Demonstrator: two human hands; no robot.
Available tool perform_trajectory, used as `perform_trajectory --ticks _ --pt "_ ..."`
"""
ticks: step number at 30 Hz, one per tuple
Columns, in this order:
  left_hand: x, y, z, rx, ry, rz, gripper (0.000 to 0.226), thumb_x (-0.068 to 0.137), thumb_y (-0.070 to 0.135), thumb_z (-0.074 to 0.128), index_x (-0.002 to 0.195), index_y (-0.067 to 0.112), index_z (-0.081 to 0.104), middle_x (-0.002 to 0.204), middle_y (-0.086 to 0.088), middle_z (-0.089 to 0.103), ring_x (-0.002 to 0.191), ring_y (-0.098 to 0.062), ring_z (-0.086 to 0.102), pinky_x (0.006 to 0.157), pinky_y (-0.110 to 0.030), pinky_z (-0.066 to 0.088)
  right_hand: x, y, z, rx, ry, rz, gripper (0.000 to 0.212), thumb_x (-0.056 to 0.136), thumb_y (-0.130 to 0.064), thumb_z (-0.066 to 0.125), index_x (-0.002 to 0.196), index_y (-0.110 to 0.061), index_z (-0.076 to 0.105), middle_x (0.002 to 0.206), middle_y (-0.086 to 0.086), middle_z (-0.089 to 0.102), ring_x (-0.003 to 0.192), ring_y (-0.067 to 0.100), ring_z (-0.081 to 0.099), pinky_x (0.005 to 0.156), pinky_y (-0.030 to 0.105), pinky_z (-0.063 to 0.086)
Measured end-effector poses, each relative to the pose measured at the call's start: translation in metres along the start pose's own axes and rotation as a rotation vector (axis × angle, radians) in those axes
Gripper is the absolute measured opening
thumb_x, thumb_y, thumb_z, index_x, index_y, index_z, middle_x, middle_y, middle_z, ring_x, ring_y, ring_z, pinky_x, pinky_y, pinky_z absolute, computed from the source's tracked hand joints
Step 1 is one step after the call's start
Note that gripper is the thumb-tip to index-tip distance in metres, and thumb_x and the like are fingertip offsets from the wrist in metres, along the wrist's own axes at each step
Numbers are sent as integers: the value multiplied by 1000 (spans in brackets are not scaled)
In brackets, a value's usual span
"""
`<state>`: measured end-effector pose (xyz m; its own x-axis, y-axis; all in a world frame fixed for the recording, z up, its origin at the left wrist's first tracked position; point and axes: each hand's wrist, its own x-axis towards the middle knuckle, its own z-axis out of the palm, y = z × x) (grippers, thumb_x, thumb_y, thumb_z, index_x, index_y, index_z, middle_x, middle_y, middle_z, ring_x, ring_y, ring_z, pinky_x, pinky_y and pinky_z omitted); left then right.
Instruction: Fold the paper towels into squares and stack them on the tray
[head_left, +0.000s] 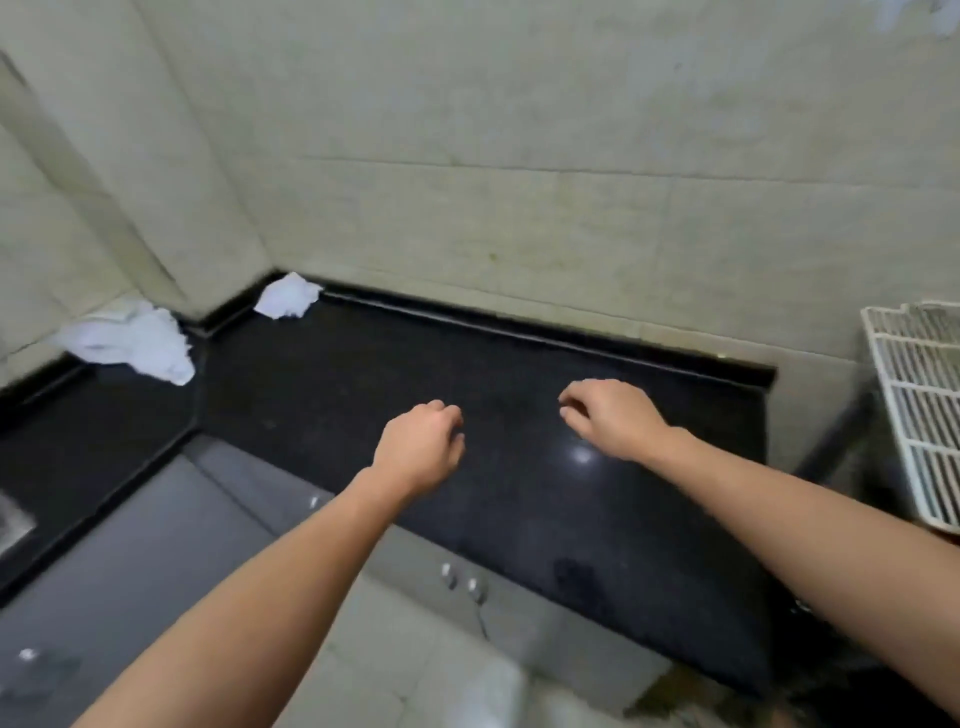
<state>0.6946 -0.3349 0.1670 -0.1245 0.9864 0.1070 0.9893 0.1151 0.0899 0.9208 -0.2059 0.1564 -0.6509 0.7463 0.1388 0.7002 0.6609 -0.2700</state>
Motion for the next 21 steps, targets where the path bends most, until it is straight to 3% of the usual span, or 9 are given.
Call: perform_trajectory --ticks 7,11,21 --pt "-85 -150 -12 36 19 -262 22 92 31 47 102 17 60 100 -3 59 95 -26 60 71 -36 49 74 -164 65 26 -136 -255 25 95 -38 45 112 -27 61 112 -6 65 101 21 60 78 34 48" --pt "-107 -212 -5 21 -14 -376 26 92 32 47 109 16 59 107 -4 60 100 -26 59 79 -40 51 120 -220 97 14 -190 -336 25 95 -38 47 113 -28 60 113 -6 66 102 21 60 78 34 47" --pt "-63 -383 -12 45 -66 -537 28 91 29 48 113 16 58 112 -6 60 108 -27 57 82 -39 50 290 -325 180 88 -294 -394 26 94 -39 49 114 -28 62 110 -4 68 101 21 62 77 33 47"
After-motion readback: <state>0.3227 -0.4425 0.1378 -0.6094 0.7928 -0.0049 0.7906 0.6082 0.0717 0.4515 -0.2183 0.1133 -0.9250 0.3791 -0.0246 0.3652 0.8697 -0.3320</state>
